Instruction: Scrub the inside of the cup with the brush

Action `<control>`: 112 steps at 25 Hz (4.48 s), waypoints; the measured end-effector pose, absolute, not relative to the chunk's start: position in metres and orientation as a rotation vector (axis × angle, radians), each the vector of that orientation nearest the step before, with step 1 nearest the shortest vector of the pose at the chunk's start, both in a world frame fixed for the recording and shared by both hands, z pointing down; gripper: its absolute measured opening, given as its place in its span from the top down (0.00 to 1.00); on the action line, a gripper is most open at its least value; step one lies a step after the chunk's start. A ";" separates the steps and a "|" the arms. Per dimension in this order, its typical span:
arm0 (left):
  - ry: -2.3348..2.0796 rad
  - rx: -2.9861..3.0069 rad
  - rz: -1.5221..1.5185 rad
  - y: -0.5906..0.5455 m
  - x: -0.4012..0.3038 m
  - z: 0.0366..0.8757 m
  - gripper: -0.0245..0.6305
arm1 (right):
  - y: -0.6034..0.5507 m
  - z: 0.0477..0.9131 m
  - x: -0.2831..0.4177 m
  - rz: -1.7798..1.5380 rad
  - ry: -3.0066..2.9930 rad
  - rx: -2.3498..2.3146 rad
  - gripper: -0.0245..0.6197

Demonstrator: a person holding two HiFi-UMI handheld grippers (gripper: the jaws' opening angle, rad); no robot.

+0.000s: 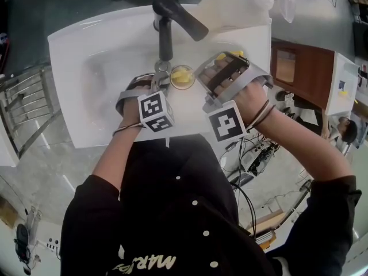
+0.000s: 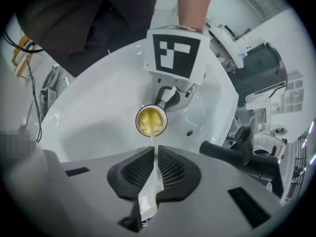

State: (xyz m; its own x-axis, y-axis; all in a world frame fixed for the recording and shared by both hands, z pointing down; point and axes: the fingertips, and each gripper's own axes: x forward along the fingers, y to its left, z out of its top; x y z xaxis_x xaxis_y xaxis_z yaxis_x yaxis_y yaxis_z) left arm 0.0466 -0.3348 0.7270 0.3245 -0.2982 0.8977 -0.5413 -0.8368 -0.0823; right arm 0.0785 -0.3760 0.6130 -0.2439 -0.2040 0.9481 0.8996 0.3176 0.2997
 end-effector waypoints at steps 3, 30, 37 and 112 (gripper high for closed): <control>-0.760 2.356 1.521 -0.335 0.046 0.728 0.83 | -0.377 0.613 0.073 -1.082 -1.516 -0.595 0.91; -0.757 2.370 1.555 -0.335 0.046 0.728 0.83 | -0.417 0.617 0.094 -1.268 -1.164 -0.579 0.85; -0.765 2.370 1.570 -0.334 0.046 0.728 0.83 | -0.408 0.619 0.108 -0.991 -1.225 -0.580 0.88; -1.659 2.372 0.478 -0.380 -0.053 0.400 0.92 | -0.387 0.320 0.120 0.299 -3.001 0.568 0.88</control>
